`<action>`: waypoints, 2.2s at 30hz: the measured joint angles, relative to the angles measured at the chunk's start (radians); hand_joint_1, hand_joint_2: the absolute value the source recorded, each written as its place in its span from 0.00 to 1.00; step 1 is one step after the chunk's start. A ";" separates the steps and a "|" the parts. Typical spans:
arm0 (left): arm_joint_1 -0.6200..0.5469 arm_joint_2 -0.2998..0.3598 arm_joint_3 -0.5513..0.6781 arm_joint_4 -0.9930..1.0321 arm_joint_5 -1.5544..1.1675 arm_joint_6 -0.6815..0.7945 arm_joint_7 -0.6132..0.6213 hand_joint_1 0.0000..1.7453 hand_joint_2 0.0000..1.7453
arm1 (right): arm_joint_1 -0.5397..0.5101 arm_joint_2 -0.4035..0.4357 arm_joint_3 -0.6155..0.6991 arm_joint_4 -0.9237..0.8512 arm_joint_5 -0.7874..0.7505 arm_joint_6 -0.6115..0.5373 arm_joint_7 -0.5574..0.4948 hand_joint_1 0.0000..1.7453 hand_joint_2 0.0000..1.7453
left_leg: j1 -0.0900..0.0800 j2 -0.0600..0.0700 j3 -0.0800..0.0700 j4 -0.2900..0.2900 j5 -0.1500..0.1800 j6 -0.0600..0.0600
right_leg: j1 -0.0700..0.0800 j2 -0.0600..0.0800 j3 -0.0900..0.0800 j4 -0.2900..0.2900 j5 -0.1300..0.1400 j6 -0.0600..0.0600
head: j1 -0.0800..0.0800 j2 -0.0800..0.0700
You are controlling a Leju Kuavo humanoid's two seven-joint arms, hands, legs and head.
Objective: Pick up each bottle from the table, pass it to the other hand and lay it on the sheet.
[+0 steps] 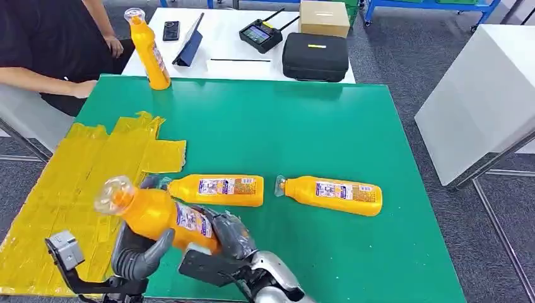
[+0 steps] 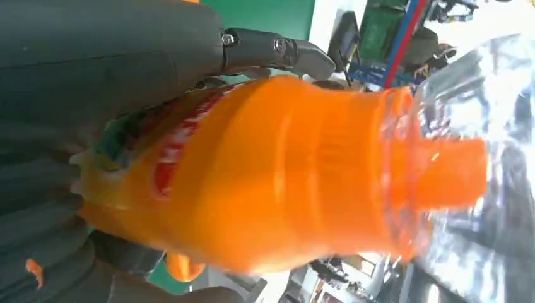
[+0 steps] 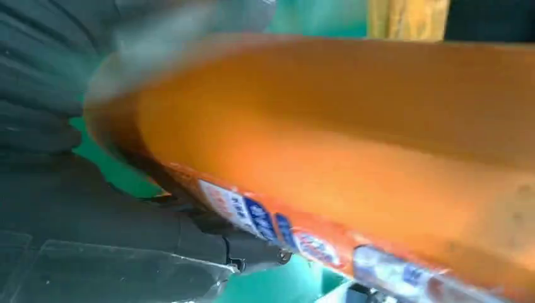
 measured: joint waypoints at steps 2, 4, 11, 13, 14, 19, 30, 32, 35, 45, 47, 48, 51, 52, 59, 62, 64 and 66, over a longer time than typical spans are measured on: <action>0.007 -0.005 0.013 0.000 0.006 0.000 0.006 0.00 1.00 | -0.019 0.003 0.026 0.026 0.021 -0.013 0.000 1.00 1.00 | 0.000 0.000 0.000 0.000 0.000 0.000 | 0.000 0.000 0.000 0.000 0.000 0.000 | 0.000 0.000; 0.016 -0.010 0.026 0.000 0.010 0.000 0.007 0.00 1.00 | -0.034 0.003 0.050 0.046 0.039 -0.024 0.000 1.00 1.00 | 0.000 0.000 0.000 0.000 0.000 0.000 | 0.000 0.000 0.000 0.000 0.000 0.000 | 0.000 0.000; 0.034 -0.018 0.057 0.000 0.011 0.000 0.007 0.00 1.00 | -0.064 0.005 0.098 0.081 0.046 -0.031 0.000 1.00 1.00 | 0.000 0.000 0.000 0.000 0.000 0.000 | 0.000 0.000 -0.001 0.000 0.000 0.000 | 0.000 0.000; 0.035 -0.018 0.061 0.000 0.011 0.000 0.007 0.00 1.00 | -0.069 0.007 0.102 0.086 0.046 -0.031 0.001 1.00 1.00 | 0.000 0.000 0.000 0.000 0.000 0.000 | 0.000 0.000 -0.001 0.000 0.000 0.000 | 0.000 0.000; 0.036 -0.018 0.063 0.000 0.011 0.000 0.007 0.00 1.00 | -0.070 0.008 0.103 0.089 0.046 -0.031 0.001 1.00 1.00 | 0.000 0.000 0.000 0.000 0.000 0.000 | 0.000 0.000 -0.001 0.000 0.000 0.000 | 0.000 0.000; 0.040 -0.024 0.069 0.000 0.011 0.002 0.007 0.00 1.00 | -0.074 0.009 0.109 0.094 0.045 -0.031 0.001 1.00 1.00 | 0.000 0.000 0.000 0.000 0.000 0.000 | 0.000 0.000 -0.001 0.000 0.000 0.000 | 0.000 0.000; 0.045 -0.035 0.083 0.000 0.000 0.006 0.011 1.00 1.00 | -0.075 0.008 0.117 0.095 0.040 -0.031 0.001 1.00 1.00 | 0.000 0.000 0.000 0.000 0.000 0.000 | 0.000 0.000 -0.001 0.000 0.000 0.000 | 0.000 0.000; 0.053 -0.054 0.108 0.000 -0.034 0.012 0.006 1.00 1.00 | -0.075 0.005 0.129 0.094 0.025 -0.031 0.006 1.00 1.00 | 0.000 0.000 0.000 0.000 0.000 0.000 | 0.000 0.000 -0.002 0.000 0.000 0.000 | 0.000 0.000; 0.071 -0.071 0.123 -0.006 -0.063 0.021 -0.005 1.00 1.00 | -0.058 -0.001 0.128 0.080 0.028 -0.042 0.009 1.00 1.00 | 0.000 0.001 -0.001 0.000 0.000 0.000 | 0.000 0.000 -0.002 0.000 0.000 0.000 | 0.000 0.000; 0.080 -0.087 0.135 -0.008 -0.076 0.023 -0.012 1.00 1.00 | -0.027 -0.004 0.107 0.055 0.052 -0.045 0.008 1.00 1.00 | 0.000 0.000 -0.001 0.000 0.000 0.000 | 0.000 0.000 -0.002 0.000 0.000 0.000 | 0.000 0.000; 0.080 -0.087 0.135 -0.008 -0.078 0.023 -0.013 1.00 1.00 | -0.022 -0.004 0.102 0.052 0.055 -0.048 0.008 0.00 1.00 | 0.000 0.000 -0.001 0.000 0.000 0.000 | 0.000 0.000 -0.002 0.000 0.000 0.000 | 0.000 0.000; 0.080 -0.088 0.135 -0.008 -0.082 0.023 -0.014 1.00 1.00 | -0.020 -0.004 0.101 0.051 0.057 -0.052 0.008 0.00 1.00 | 0.000 0.000 -0.001 0.000 0.000 0.000 | 0.000 0.000 -0.002 0.000 0.000 0.000 | 0.000 0.000; 0.078 -0.094 0.138 -0.018 -0.139 0.061 -0.027 1.00 1.00 | -0.007 -0.008 0.099 0.038 0.067 -0.081 0.013 0.00 0.00 | 0.000 0.000 -0.001 0.000 0.000 0.000 | 0.000 0.000 -0.002 0.000 0.000 0.000 | 0.000 0.000; 0.074 -0.095 0.144 -0.022 -0.173 0.083 -0.031 1.00 1.00 | -0.001 -0.011 0.099 0.036 0.065 -0.086 0.017 0.00 0.00 | 0.000 0.000 -0.001 0.000 0.000 0.000 | 0.000 0.000 -0.002 0.000 0.000 0.000 | 0.000 0.000; 0.054 -0.096 0.217 -0.033 -0.667 0.336 -0.054 1.00 1.00 | 0.056 -0.050 0.038 -0.068 0.042 -0.137 0.024 0.00 0.00 | 0.000 0.000 -0.001 0.000 0.000 0.000 | 0.000 0.000 -0.002 0.000 0.000 0.000 | 0.000 0.000; 0.051 -0.095 0.243 -0.032 -0.817 0.416 -0.053 1.00 1.00 | 0.075 -0.061 0.014 -0.112 0.040 -0.149 0.015 0.00 0.00 | 0.000 0.000 -0.002 0.000 0.000 0.000 | 0.000 0.000 -0.002 0.000 0.000 0.000 | 0.000 0.000; 0.046 -0.085 0.267 -0.023 -0.929 0.484 -0.036 1.00 1.00 | 0.086 -0.069 -0.006 -0.143 0.039 -0.158 0.011 0.00 0.00 | 0.000 0.000 -0.001 0.000 0.000 0.000 | 0.000 0.000 -0.002 0.000 0.000 0.000 | 0.000 0.000; 0.034 -0.063 0.286 0.005 -1.057 0.544 -0.005 1.00 1.00 | 0.102 -0.076 -0.031 -0.179 0.037 -0.158 0.011 0.00 0.00 | 0.000 0.000 -0.001 0.000 0.000 0.000 | 0.000 0.000 -0.002 0.000 0.000 0.000 | 0.000 0.000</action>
